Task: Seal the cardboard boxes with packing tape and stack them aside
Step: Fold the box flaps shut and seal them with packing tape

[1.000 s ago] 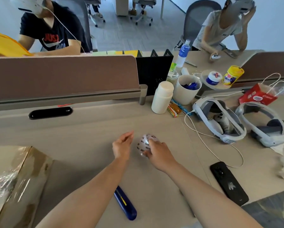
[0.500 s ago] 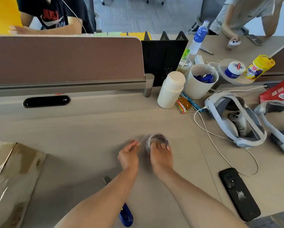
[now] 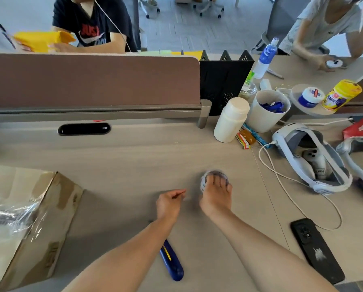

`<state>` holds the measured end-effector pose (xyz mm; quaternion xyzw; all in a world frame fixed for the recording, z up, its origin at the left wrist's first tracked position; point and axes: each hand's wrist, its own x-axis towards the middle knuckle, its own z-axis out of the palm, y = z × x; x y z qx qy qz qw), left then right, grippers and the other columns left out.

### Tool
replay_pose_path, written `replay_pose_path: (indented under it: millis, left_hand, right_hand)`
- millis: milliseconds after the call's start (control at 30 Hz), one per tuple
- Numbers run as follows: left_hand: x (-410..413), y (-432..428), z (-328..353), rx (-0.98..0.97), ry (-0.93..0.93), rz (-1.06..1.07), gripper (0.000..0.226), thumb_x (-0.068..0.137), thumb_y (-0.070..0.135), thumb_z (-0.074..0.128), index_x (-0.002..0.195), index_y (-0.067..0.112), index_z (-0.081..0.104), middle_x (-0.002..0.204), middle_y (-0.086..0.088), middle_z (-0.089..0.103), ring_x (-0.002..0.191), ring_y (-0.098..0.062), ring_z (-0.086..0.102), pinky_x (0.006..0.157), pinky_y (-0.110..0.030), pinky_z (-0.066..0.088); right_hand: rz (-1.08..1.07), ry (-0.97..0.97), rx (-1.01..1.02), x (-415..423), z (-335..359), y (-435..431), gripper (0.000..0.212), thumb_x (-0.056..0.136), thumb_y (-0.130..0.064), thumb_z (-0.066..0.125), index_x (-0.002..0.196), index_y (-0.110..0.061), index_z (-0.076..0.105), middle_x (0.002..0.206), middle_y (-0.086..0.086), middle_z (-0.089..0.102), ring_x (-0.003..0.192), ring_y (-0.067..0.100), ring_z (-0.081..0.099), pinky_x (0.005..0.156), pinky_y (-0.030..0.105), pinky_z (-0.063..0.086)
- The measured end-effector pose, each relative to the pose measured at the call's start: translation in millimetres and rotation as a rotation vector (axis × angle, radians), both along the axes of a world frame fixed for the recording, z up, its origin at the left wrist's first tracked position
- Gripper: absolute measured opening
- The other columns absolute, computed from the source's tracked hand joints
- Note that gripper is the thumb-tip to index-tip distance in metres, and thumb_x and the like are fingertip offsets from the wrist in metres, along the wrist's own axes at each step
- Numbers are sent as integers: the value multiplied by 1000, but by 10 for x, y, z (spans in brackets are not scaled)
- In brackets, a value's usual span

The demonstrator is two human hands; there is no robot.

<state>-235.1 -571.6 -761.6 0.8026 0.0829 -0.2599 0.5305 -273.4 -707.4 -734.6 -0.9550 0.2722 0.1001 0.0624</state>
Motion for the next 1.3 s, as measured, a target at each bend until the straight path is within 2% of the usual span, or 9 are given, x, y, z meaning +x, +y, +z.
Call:
replay_pose_path:
  millis: [200,467,600,733,833,900,1000,1167,1300]
  left_hand:
    - [372,629,579,19,-138,-145,20,90,18,71,109,20,76,105,4,75,99,-6,67,91,-16,47]
    - [852,2042,1576,-18,-463,-103,16,91,17,70,103,26,74,97,9,74,93,-3,68,93,-21,51]
    - [884,2756,1760,30,-548,-109,22,91,20,70,113,23,72,94,15,73,84,6,67,86,-16,52]
    - [861,3350,1720,204,-548,-173,35,89,33,71,124,30,66,104,15,73,97,-4,66,95,-32,52]
    - [849,3754,1591,434,-562,-426,70,76,68,67,140,43,50,138,13,56,129,-12,49,108,-37,40]
    - [862,3932,1486,581,-568,-711,100,62,88,55,150,48,28,159,18,27,149,-12,16,122,-46,17]
    - [889,4080,1260,707,-624,-987,115,56,96,45,152,52,-1,160,26,-9,148,-12,-25,119,-44,-16]
    - [894,4108,1093,683,-669,-961,112,62,92,53,151,55,-3,155,36,-18,147,-9,-28,119,-44,-17]
    - [810,4038,1095,665,-638,-875,118,50,101,38,152,54,3,157,35,-11,145,-5,-29,122,-48,-13]
  right_hand:
    - [49,-114,21,275,531,483,42,85,-24,57,124,-17,41,127,5,46,120,28,41,95,40,30]
    - [142,-364,285,614,1028,1672,37,90,-28,56,123,-18,46,128,2,49,119,25,41,95,40,30]
    - [153,-406,464,758,1010,2349,29,92,-26,57,118,-15,50,123,3,54,115,26,47,94,39,34]
    - [130,-409,746,739,854,2874,27,98,-29,51,117,-10,53,117,5,59,109,25,55,86,31,40]
    - [-12,-299,933,688,670,3185,33,102,-37,43,120,-11,51,114,3,59,109,24,56,80,27,35]
    - [-135,-281,1067,651,526,3295,33,103,-39,39,117,-12,53,113,4,60,110,25,56,82,29,37]
    - [-382,-230,1353,578,371,3388,36,103,-42,39,111,-15,61,109,2,66,99,22,59,82,33,41]
    - [-455,-236,1485,451,266,3342,17,94,-27,51,88,-20,65,94,-1,70,88,16,59,78,33,36]
    - [-546,-309,1543,450,298,3183,21,92,-12,52,74,-20,60,92,-3,73,87,18,64,73,31,37]
